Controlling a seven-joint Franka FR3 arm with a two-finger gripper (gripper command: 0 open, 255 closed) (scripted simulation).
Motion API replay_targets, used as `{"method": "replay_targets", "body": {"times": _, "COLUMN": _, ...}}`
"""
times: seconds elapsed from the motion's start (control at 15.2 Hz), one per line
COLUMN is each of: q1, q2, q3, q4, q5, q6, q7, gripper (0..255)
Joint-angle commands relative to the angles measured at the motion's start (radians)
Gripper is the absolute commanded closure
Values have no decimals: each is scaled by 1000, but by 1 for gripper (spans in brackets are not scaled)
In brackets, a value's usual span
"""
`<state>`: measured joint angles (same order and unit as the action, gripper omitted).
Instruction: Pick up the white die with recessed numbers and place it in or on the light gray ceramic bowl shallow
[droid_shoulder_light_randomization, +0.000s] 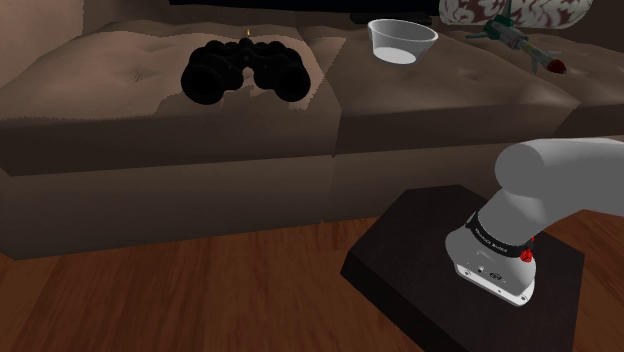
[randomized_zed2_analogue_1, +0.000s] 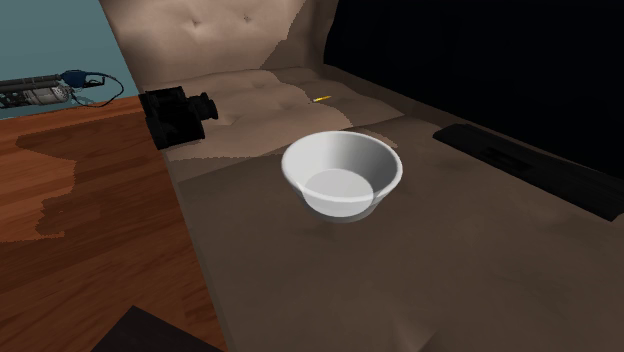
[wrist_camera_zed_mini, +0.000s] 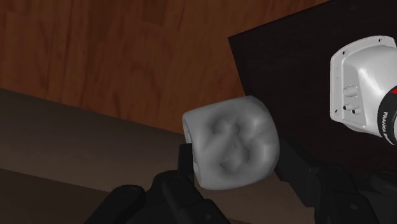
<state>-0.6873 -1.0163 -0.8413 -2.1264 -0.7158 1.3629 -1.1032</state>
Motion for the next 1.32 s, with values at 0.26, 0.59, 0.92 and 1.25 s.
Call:
{"method": "replay_targets", "body": {"times": 0.26, "q1": 19, "q2": 40, "q3": 29, "q4": 92, "q5": 32, "q6": -57, "q7": -15, "gripper": 255}}
{"method": "replay_targets", "body": {"times": 0.59, "q1": 36, "q2": 76, "q3": 47, "q4": 171, "q5": 54, "q6": -103, "q7": -30, "gripper": 255}}
{"method": "replay_targets", "body": {"times": 0.92, "q1": 53, "q2": 116, "q3": 60, "q4": 257, "q5": 74, "q6": -151, "q7": -46, "gripper": 255}}
{"method": "replay_targets", "body": {"times": 1.25, "q1": 54, "q2": 133, "q3": 110, "q4": 266, "q5": 114, "q6": -174, "q7": -5, "gripper": 255}}
